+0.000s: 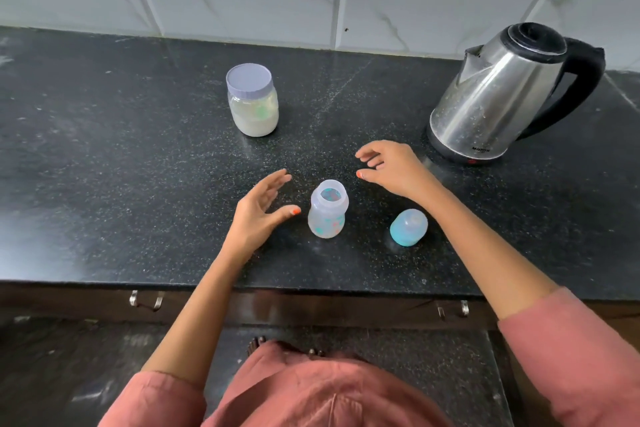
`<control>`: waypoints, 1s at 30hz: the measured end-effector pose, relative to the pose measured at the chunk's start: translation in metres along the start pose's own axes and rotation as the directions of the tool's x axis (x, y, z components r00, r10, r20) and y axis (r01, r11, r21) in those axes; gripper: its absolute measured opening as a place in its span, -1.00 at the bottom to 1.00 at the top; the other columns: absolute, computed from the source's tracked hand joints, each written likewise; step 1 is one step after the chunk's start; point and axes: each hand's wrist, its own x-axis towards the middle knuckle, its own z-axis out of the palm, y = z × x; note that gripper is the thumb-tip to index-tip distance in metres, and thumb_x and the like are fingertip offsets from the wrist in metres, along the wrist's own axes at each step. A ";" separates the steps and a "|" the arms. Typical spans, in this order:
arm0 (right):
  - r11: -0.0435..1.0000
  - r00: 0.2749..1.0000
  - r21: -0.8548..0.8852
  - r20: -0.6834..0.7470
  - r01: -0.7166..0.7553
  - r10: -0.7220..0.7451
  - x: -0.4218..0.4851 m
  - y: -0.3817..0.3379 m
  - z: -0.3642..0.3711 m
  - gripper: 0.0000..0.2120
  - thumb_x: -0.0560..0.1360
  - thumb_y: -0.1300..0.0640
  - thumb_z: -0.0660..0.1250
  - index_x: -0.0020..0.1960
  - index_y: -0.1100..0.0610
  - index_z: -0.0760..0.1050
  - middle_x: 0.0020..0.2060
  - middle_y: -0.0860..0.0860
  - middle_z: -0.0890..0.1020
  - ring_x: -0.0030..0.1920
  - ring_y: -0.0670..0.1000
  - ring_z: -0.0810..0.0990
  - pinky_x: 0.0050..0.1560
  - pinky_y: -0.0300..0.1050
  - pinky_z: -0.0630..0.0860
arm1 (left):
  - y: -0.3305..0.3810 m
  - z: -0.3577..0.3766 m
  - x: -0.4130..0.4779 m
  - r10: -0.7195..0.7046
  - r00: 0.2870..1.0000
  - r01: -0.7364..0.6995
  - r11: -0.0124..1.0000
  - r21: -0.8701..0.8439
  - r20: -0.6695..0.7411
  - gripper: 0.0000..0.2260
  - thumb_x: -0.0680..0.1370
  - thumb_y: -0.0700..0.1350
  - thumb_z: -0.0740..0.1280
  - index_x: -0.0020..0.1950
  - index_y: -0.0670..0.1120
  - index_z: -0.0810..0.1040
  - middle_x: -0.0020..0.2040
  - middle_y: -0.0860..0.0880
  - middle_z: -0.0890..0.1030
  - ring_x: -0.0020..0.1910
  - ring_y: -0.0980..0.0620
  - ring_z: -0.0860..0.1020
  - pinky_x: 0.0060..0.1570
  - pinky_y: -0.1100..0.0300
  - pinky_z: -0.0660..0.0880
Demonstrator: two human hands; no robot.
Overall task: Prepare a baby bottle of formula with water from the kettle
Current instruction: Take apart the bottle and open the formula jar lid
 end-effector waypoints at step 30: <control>0.969 0.998 0.245 0.057 -0.042 0.029 0.167 -0.101 0.073 -0.21 0.28 0.17 0.52 0.39 0.15 0.19 0.36 0.08 0.36 0.32 0.05 0.36 0.20 -0.12 0.33 | -0.013 -0.108 0.168 0.030 0.999 -0.026 0.979 0.202 -0.017 -0.21 0.29 -0.18 0.57 0.42 -0.06 0.25 0.28 0.06 0.45 0.25 0.10 0.43 0.23 0.17 0.40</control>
